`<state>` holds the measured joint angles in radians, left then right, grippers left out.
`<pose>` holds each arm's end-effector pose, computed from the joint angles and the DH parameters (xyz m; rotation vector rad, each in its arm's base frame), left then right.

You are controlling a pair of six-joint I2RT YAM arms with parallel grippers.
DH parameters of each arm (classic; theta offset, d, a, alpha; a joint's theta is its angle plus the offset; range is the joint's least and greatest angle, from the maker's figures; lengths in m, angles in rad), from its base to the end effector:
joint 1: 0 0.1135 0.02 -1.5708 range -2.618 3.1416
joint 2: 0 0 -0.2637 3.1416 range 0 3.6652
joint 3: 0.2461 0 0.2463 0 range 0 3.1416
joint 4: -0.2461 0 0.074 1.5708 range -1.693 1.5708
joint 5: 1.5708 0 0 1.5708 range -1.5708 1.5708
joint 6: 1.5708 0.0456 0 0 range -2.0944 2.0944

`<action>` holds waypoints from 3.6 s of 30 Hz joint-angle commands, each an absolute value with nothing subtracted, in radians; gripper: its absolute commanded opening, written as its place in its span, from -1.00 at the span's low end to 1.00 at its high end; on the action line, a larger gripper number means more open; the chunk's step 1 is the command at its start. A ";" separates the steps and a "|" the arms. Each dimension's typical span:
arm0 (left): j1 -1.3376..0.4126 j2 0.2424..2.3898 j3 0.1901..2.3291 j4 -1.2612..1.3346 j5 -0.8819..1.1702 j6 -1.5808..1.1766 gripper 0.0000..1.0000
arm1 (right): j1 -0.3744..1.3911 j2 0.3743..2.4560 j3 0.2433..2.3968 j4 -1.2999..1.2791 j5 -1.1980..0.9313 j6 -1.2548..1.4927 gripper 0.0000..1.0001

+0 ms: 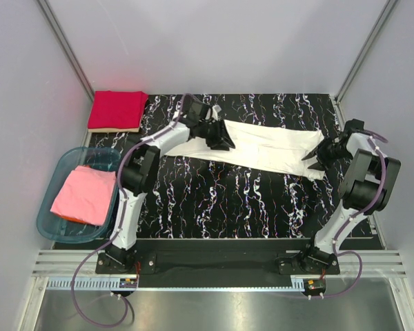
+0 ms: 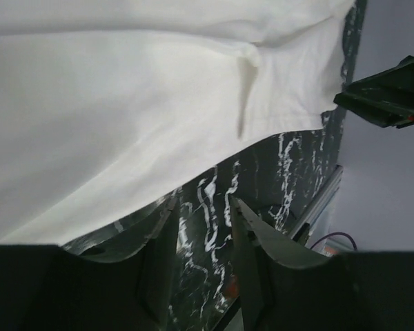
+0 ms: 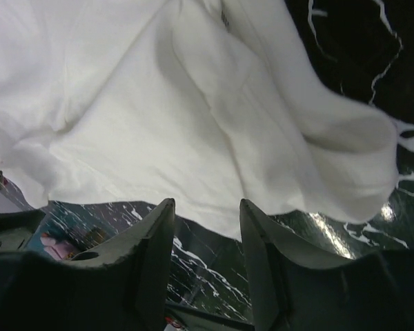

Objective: Fold and stack the t-shirts
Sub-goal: Fold the tshirt

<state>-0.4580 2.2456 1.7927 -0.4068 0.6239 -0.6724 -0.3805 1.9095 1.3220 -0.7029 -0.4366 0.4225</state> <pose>0.4351 -0.2442 0.1847 0.0314 2.6171 -1.2245 0.3522 -0.1201 0.1689 1.0156 2.6169 0.6306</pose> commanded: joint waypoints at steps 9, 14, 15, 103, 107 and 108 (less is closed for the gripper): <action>-0.617 2.385 1.807 -0.003 0.568 -0.999 -0.11 | -0.383 1.743 1.209 -0.706 -0.456 0.451 0.11; -0.649 2.407 1.793 -0.003 0.523 -1.026 -0.10 | -0.384 1.721 1.194 -0.703 -0.460 0.431 0.16; -0.653 2.411 1.790 0.020 0.523 -1.038 -0.11 | -0.383 1.723 1.189 -0.700 -0.460 0.431 0.16; -0.635 2.576 2.049 0.202 0.499 -1.465 -0.85 | -0.383 2.095 1.631 -0.472 -0.696 0.627 -0.99; -0.635 2.588 2.060 0.209 0.500 -1.476 -0.85 | -0.382 2.121 1.658 -0.471 -0.716 0.630 -0.99; -0.634 2.588 2.059 0.206 0.502 -1.476 -0.85 | -0.380 2.129 1.669 -0.469 -0.721 0.630 -0.98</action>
<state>-0.6411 2.5763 2.0087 0.1524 0.5102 -1.4586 -0.3805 2.1128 1.6161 -0.4953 -0.6777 0.6182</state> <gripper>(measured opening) 0.084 0.012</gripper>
